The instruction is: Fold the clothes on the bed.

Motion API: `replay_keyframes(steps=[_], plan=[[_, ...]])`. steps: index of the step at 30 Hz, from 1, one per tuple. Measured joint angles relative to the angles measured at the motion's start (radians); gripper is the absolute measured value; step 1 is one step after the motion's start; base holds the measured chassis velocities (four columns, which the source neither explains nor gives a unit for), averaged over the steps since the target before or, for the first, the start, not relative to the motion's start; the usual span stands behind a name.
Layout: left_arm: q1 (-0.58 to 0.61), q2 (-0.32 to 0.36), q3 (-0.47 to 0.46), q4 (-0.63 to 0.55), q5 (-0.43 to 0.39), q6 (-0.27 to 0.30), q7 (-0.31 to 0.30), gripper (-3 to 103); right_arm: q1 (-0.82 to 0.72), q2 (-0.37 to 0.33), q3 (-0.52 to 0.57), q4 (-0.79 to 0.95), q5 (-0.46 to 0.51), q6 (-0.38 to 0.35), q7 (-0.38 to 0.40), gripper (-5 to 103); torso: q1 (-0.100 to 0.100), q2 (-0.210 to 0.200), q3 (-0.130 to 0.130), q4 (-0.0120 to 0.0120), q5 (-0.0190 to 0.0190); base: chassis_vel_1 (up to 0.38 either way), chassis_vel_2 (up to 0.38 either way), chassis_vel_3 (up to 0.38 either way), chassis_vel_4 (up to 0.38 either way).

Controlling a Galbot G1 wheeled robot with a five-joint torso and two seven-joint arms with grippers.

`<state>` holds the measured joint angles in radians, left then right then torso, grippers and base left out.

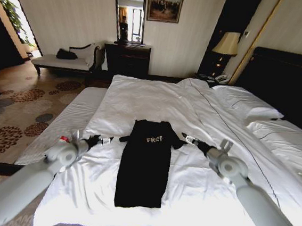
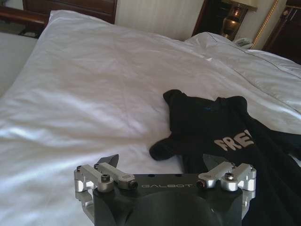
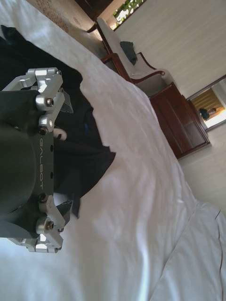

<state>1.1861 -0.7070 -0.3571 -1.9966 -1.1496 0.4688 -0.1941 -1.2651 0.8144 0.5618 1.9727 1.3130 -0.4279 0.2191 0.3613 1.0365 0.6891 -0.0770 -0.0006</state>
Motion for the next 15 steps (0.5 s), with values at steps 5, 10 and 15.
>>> replay_keyframes(steps=[5, 10, 15], plan=[[0.147, -0.032, -0.084, -0.043, 0.039, -0.026, 0.058, 100, -0.123, 0.044, 0.085, 0.058, -0.034, -0.001, -0.017, 100, 0.000, 0.000, 0.000, 0.0018, -0.0003, 0.000, 0.000, 0.000, 0.000], [0.266, -0.049, -0.157, -0.098, 0.044, -0.037, 0.100, 100, -0.217, 0.081, 0.142, 0.112, -0.079, 0.003, -0.052, 100, 0.000, 0.000, 0.000, 0.0014, -0.0001, 0.000, 0.000, 0.000, 0.000], [0.362, -0.070, -0.208, -0.142, 0.054, -0.051, 0.138, 100, -0.304, 0.117, 0.170, 0.150, -0.133, 0.009, -0.091, 100, 0.000, 0.000, 0.000, 0.0013, 0.0002, 0.000, 0.000, 0.000, 0.000]])
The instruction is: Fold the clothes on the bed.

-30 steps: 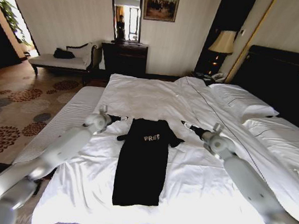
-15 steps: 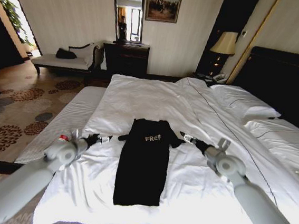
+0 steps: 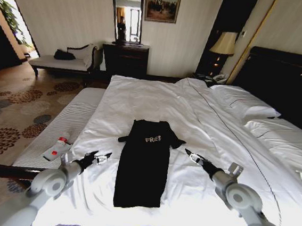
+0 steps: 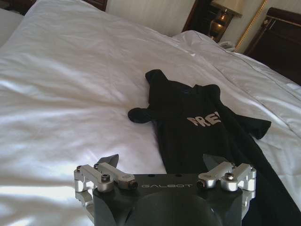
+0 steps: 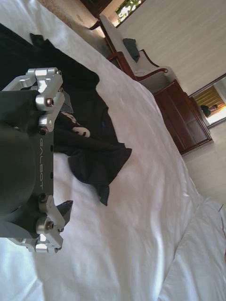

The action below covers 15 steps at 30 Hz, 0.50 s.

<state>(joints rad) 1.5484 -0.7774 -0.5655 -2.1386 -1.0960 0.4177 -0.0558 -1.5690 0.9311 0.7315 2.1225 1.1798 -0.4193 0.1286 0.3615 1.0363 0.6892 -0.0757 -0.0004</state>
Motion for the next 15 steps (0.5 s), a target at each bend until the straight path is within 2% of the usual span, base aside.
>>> replay_keyframes(steps=[7, 11, 15], plan=[[0.109, -0.049, -0.052, -0.032, 0.039, -0.024, 0.046, 100, -0.107, 0.048, 0.009, 0.047, -0.069, 0.011, -0.040, 100, 0.000, 0.000, 0.000, 0.0000, -0.0002, 0.000, 0.000, 0.000, 0.000], [0.225, -0.084, -0.082, -0.047, 0.083, -0.052, 0.085, 100, -0.166, 0.091, 0.011, 0.054, -0.124, 0.059, -0.056, 100, 0.000, 0.000, 0.000, 0.0002, -0.0002, 0.000, 0.000, 0.000, 0.000], [0.306, -0.102, -0.102, -0.067, 0.098, -0.061, 0.102, 100, -0.198, 0.118, 0.014, 0.055, -0.143, 0.076, -0.062, 100, 0.000, 0.000, 0.000, 0.0002, -0.0002, 0.000, 0.000, 0.000, 0.000]])
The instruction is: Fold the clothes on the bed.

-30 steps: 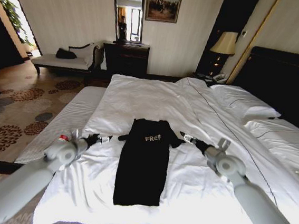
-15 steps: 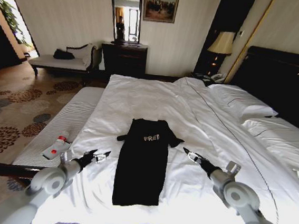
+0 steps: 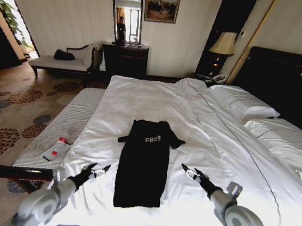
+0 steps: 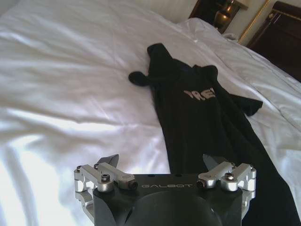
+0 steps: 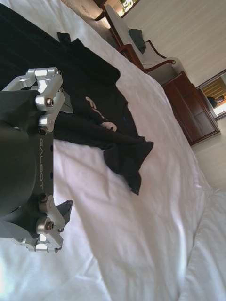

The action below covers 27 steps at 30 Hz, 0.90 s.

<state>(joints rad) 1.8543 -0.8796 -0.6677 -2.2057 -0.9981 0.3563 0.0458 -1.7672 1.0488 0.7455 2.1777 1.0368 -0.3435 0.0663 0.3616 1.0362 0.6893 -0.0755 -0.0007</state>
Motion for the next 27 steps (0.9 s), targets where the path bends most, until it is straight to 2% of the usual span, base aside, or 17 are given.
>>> replay_keyframes(steps=[8, 13, 16, 23, 25, 27], plan=[[0.092, -0.017, -0.012, -0.038, 0.017, -0.012, 0.018, 100, -0.014, 0.039, -0.011, -0.013, -0.012, -0.005, -0.004, 100, 0.000, 0.000, 0.000, -0.0001, 0.0001, 0.000, 0.000, 0.000, 0.000], [0.137, -0.027, 0.027, -0.049, 0.037, -0.019, 0.027, 100, -0.003, 0.067, -0.022, -0.029, -0.022, -0.013, 0.001, 100, 0.000, 0.000, 0.000, -0.0003, 0.0001, 0.000, 0.000, 0.000, 0.000], [0.168, -0.032, 0.067, -0.043, 0.078, -0.030, 0.040, 100, 0.012, 0.082, -0.032, -0.049, -0.025, -0.017, 0.006, 100, 0.000, 0.000, 0.000, 0.0001, 0.0003, 0.000, 0.000, 0.000, 0.000], [0.177, -0.038, 0.130, -0.010, 0.118, -0.034, 0.044, 100, 0.025, 0.081, -0.033, -0.064, -0.024, -0.023, 0.010, 100, 0.000, 0.000, 0.000, -0.0001, 0.0002, 0.000, 0.000, 0.000, 0.000], [0.171, -0.041, 0.151, 0.007, 0.127, -0.034, 0.044, 103, 0.027, 0.077, -0.031, -0.065, -0.021, -0.024, 0.011, 100, 0.000, 0.000, 0.000, -0.0001, 0.0002, 0.000, 0.000, 0.000, 0.000], [0.154, -0.044, 0.187, 0.039, 0.141, -0.034, 0.043, 100, 0.030, 0.070, -0.024, -0.065, -0.012, -0.027, 0.012, 100, 0.000, 0.000, 0.000, 0.0000, 0.0002, 0.000, 0.000, 0.000, 0.000]])
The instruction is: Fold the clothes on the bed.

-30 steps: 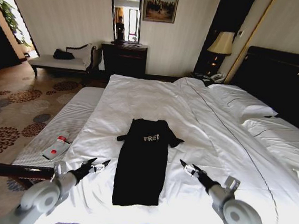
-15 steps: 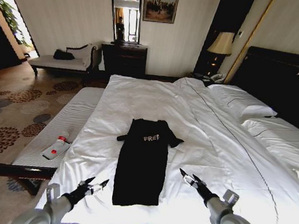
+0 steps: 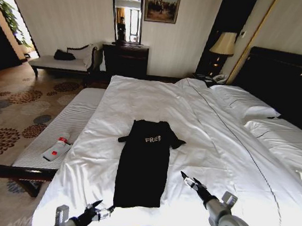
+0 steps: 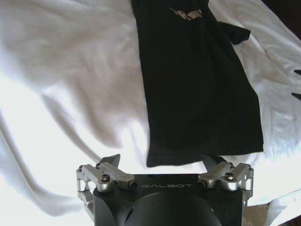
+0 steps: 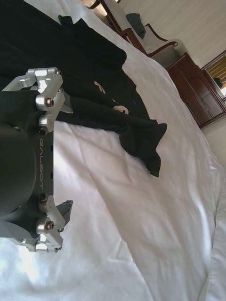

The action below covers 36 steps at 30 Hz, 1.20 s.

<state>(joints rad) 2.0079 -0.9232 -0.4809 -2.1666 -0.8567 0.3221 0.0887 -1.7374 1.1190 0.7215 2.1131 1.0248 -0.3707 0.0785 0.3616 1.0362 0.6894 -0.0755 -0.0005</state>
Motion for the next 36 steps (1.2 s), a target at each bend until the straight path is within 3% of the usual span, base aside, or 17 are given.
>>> replay_keyframes(steps=[20, 24, 26, 29, 30, 32, 36], plan=[[-0.185, -0.013, 0.140, 0.080, 0.002, 0.015, -0.026, 96, 0.012, -0.003, -0.006, -0.017, 0.005, -0.003, 0.003, 100, 0.000, 0.000, 0.000, -0.0001, 0.0000, 0.000, 0.000, 0.000, 0.000], [-0.210, -0.015, 0.156, 0.098, -0.008, 0.023, -0.033, 90, 0.017, -0.005, -0.006, -0.020, 0.005, -0.004, 0.006, 100, 0.000, 0.000, 0.000, -0.0001, 0.0000, 0.000, 0.000, 0.000, 0.000], [-0.211, -0.015, 0.160, 0.105, -0.010, 0.025, -0.032, 80, 0.018, -0.005, -0.006, -0.020, 0.006, -0.004, 0.008, 100, 0.000, 0.000, 0.000, 0.0000, 0.0000, 0.000, 0.000, 0.000, 0.000], [-0.211, -0.018, 0.164, 0.111, -0.010, 0.025, -0.029, 74, 0.019, -0.005, -0.007, -0.020, 0.006, -0.005, 0.010, 100, 0.000, 0.000, 0.000, 0.0000, 0.0000, 0.000, 0.000, 0.000, 0.000], [-0.211, -0.023, 0.166, 0.114, -0.011, 0.026, -0.025, 64, 0.019, -0.004, -0.007, -0.020, 0.006, -0.005, 0.011, 100, 0.000, 0.000, 0.000, 0.0000, -0.0001, 0.000, 0.000, 0.000, 0.000], [-0.212, -0.026, 0.166, 0.115, -0.011, 0.026, -0.024, 64, 0.018, -0.004, -0.007, -0.020, 0.006, -0.005, 0.011, 100, 0.000, 0.000, 0.000, 0.0000, 0.0000, 0.000, 0.000, 0.000, 0.000], [-0.214, -0.036, 0.166, 0.117, -0.012, 0.028, -0.021, 53, 0.016, -0.004, -0.007, -0.020, 0.006, -0.005, 0.012, 100, 0.000, 0.000, 0.000, 0.0000, 0.0000, 0.000, 0.000, 0.000, 0.000]])
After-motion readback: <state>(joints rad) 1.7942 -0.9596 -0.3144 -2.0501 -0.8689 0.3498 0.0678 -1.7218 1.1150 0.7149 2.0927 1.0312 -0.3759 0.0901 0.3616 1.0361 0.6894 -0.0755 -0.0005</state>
